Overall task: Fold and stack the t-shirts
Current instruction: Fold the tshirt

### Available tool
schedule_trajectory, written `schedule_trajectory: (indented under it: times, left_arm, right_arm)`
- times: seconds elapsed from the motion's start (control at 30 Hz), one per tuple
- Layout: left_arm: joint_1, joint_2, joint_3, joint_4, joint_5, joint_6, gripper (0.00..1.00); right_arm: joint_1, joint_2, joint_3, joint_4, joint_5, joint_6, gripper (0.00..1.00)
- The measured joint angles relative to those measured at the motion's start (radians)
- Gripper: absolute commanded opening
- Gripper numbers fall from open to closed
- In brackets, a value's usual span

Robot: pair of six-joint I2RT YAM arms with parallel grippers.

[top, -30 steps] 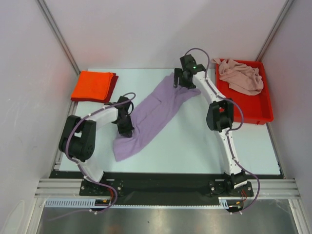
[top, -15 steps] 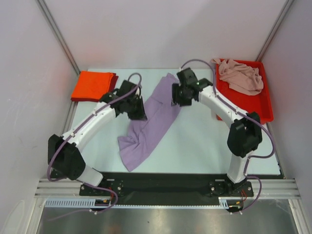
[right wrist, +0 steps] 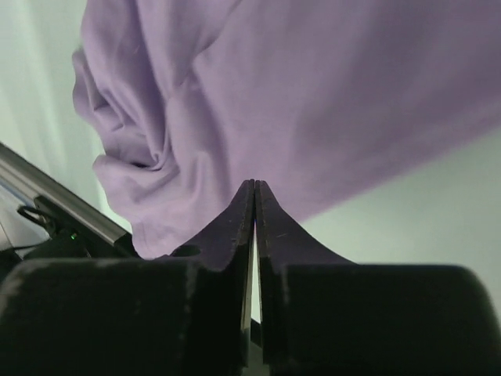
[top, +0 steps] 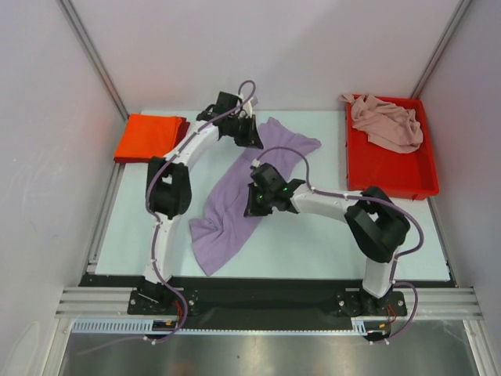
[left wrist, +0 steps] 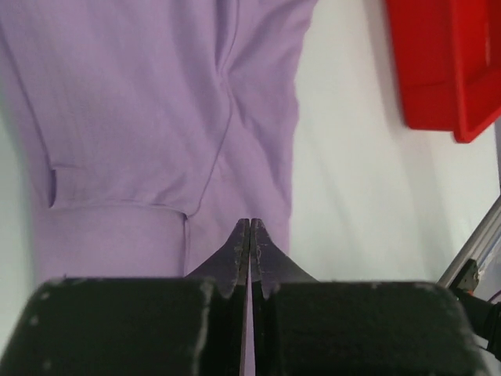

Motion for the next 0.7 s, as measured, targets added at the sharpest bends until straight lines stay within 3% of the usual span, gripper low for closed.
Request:
schedule_trajectory:
  times: [0.33,0.57,0.7]
  left_arm:
    - [-0.005,0.229,0.058,-0.015,0.04,0.039,0.0]
    - [0.01,0.278,0.077,-0.059,0.003,0.014,0.0]
    - [0.034,0.257,0.006,0.004,0.018,-0.106,0.0]
  right_arm:
    - [0.113,0.169,0.039,0.056,-0.028,0.018,0.05]
    - [0.119,0.164,0.049,0.013,0.019,-0.012,0.07]
    - [0.066,0.098,-0.024,-0.029,0.019,-0.041,0.08]
